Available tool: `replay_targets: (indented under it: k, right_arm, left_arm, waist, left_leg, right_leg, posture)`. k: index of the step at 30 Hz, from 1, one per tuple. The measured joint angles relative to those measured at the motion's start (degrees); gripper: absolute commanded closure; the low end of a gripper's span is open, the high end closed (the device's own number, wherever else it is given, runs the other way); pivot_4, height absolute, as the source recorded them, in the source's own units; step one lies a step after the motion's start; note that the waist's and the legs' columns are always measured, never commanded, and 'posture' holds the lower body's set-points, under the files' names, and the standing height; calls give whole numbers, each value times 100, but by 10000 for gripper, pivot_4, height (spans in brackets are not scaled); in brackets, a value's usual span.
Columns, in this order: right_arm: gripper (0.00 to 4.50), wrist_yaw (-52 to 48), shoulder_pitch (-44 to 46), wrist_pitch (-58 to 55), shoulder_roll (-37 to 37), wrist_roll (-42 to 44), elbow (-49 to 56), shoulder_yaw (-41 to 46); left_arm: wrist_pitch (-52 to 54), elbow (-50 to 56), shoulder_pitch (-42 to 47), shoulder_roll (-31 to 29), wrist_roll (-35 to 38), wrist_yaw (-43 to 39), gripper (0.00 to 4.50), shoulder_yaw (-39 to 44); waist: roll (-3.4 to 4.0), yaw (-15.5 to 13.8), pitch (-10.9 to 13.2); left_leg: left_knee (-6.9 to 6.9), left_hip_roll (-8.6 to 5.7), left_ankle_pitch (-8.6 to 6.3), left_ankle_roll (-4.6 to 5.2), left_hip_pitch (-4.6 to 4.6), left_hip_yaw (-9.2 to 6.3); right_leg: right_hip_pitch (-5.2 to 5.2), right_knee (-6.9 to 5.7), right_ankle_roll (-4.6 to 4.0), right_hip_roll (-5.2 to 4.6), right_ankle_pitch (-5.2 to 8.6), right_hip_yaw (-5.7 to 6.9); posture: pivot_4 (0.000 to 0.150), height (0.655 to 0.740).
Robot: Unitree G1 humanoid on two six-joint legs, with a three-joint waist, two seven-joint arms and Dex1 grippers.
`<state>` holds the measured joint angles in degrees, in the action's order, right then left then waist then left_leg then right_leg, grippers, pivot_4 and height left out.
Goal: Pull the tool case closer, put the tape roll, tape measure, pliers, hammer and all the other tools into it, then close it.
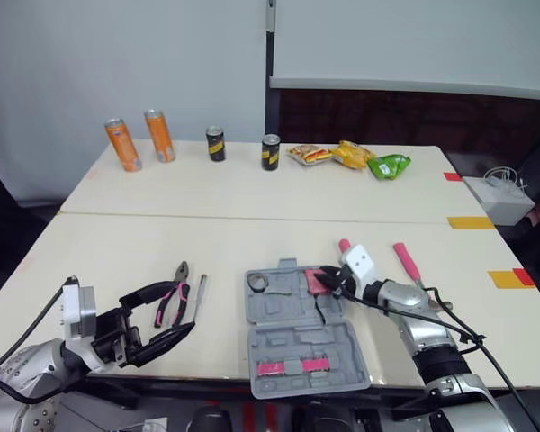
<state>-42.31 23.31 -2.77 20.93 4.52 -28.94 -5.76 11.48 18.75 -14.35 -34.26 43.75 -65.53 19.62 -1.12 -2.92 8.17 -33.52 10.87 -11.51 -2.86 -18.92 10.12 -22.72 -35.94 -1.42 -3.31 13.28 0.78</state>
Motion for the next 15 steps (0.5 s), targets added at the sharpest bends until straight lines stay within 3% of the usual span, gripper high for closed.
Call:
replay_targets:
  k: [4, 5, 8, 14, 15]
  right_arm:
    - [33048, -125, -252, 629, -248, 464, -11, 444]
    - [33048, -202, -305, 702, -320, 642, 7, 552]
    - [33048, -358, -376, 687, -339, 1036, 166, 829]
    - [33048, -953, -935, 296, 136, 1717, 1666, 1058]
    - [30713, -1083, -1175, 220, 308, 1795, 1928, 1070]
  left_arm:
    - [39, -60, -36, 76, -47, 191, 0, -3]
    - [63, -89, -38, 94, -51, 244, 0, -7]
    - [128, -101, -6, 191, -52, 429, 0, -11]
    - [171, -211, -101, 316, -92, 582, 0, -18]
    - [167, -246, -160, 331, -91, 580, 0, -8]
  waist:
    - [-7, 10, 6]
    - [12, 22, 17]
    - [42, 37, 34]
    - [56, 7, 43]
    - [58, -7, 43]
  left_leg:
    - [9, -1, -1, 2, -19, 2]
    - [17, -2, -1, 2, -36, 9]
    - [38, -1, 1, 4, -115, 21]
    - [39, 62, -15, 3, -132, 20]
    - [41, 69, -20, -2, -131, 20]
  right_leg:
    - [-27, 17, -4, 0, -3, 0]
    - [-47, 21, -49, 0, -30, -5]
    - [-112, 24, -45, 5, -34, -12]
    - [-115, 62, -43, 69, -31, 4]
    - [-112, 72, -44, 76, -31, 7]
  posture:
    - [1500, 7400]
    - [1500, 7400]
    - [1500, 7400]
    - [1500, 7400]
    - [1500, 7400]
